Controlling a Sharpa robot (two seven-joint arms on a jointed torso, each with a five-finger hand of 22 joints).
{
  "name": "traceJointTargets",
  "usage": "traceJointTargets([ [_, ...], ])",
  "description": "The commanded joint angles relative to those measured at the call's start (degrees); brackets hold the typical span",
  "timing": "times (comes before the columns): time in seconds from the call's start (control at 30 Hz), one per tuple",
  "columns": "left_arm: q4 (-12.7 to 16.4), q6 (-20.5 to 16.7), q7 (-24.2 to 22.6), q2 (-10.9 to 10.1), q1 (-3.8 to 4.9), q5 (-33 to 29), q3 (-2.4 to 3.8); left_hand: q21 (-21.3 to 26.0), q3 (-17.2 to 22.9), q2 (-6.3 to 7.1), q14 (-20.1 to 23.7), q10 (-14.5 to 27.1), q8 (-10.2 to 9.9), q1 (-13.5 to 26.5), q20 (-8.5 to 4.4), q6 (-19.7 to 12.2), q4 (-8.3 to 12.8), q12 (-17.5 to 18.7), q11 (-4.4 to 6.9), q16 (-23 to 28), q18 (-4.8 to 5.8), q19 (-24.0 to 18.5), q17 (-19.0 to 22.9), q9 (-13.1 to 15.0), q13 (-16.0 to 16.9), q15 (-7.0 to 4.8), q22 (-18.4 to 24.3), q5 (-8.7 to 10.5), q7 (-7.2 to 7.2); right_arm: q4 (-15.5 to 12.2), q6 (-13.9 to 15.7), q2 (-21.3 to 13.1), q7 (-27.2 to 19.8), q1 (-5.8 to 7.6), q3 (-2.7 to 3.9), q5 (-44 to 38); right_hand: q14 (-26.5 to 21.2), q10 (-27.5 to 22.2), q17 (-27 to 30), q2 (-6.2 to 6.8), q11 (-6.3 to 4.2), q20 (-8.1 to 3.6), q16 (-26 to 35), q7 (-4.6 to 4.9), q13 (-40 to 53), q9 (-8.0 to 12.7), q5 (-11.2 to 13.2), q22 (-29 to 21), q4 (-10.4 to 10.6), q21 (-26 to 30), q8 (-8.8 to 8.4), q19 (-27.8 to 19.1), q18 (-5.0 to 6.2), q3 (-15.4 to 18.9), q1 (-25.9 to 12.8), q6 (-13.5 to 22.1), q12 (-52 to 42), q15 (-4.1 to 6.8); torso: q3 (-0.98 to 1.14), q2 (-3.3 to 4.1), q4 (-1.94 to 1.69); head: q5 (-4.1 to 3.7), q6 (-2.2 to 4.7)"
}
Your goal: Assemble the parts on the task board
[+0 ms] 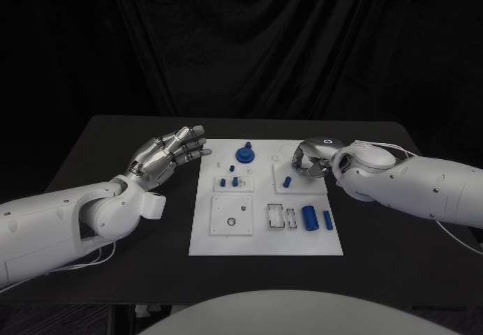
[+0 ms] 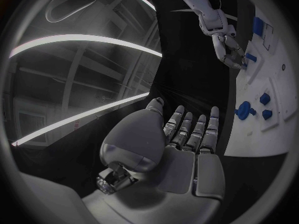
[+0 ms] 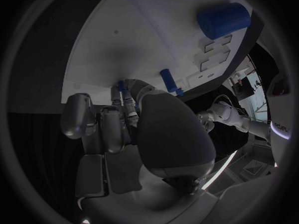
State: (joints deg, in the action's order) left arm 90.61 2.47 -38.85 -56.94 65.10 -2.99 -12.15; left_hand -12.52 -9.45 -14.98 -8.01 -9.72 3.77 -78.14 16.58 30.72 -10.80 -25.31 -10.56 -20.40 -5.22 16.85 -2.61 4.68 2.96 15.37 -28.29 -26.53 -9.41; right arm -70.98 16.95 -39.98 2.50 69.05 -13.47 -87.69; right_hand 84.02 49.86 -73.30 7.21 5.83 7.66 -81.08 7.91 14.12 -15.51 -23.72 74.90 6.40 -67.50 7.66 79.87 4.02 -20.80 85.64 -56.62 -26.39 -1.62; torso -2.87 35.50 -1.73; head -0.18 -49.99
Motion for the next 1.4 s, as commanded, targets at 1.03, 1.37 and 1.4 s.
traceJointTargets([
  [1.03,-0.17,1.47,-9.15,0.23,-0.12,-0.04,0.04,-0.25,0.33,-0.22,-0.18,0.14,0.34,-0.87,0.09,0.77,0.85,0.03,-0.40,-0.28,0.49,0.50,-0.06,0.15,0.04,0.50,0.18,-1.11,-1.05,0.15,4.68,0.10,-1.50,-0.33,0.39,0.03,0.74,6.63,-0.33,-1.14,-1.89,-1.89,-0.52,-0.45,0.00,-2.17,-0.46,9.07,-2.96,-1.88,2.66,1.10,0.58,0.29,1.01,-3.79,-1.47,1.97,-0.04,0.02,0.17,0.34,-0.01],
  [1.37,-0.35,1.52,-8.79,0.27,-0.13,-0.04,0.04,-0.25,0.38,-0.25,-0.22,0.12,0.34,-0.90,0.09,0.78,0.89,-0.01,-0.43,-0.38,0.51,0.52,-0.08,0.15,0.04,0.52,0.18,-1.16,-1.07,-1.48,5.67,-0.64,-1.36,-0.15,0.97,0.03,0.88,7.06,-0.44,-1.06,-2.02,-2.03,-0.59,-0.58,-0.18,-2.48,-0.87,9.19,-3.07,-2.32,2.84,1.35,0.48,0.39,0.76,-4.02,-1.14,2.09,-0.09,0.01,0.17,0.81,-0.01],
  [1.4,-0.36,1.52,-8.74,0.28,-0.13,-0.04,0.04,-0.25,0.38,-0.25,-0.22,0.12,0.34,-0.90,0.09,0.78,0.89,-0.01,-0.43,-0.38,0.51,0.52,-0.08,0.15,0.04,0.52,0.18,-1.16,-1.07,-1.72,5.71,-0.75,-1.30,-0.09,1.01,0.03,0.88,7.06,-0.44,-1.06,-2.02,-2.03,-0.59,-0.58,-0.18,-2.48,-0.87,9.19,-3.07,-2.32,2.84,1.35,0.48,0.39,0.76,-4.02,-1.14,2.09,-0.10,0.00,0.16,0.81,-0.01],
])
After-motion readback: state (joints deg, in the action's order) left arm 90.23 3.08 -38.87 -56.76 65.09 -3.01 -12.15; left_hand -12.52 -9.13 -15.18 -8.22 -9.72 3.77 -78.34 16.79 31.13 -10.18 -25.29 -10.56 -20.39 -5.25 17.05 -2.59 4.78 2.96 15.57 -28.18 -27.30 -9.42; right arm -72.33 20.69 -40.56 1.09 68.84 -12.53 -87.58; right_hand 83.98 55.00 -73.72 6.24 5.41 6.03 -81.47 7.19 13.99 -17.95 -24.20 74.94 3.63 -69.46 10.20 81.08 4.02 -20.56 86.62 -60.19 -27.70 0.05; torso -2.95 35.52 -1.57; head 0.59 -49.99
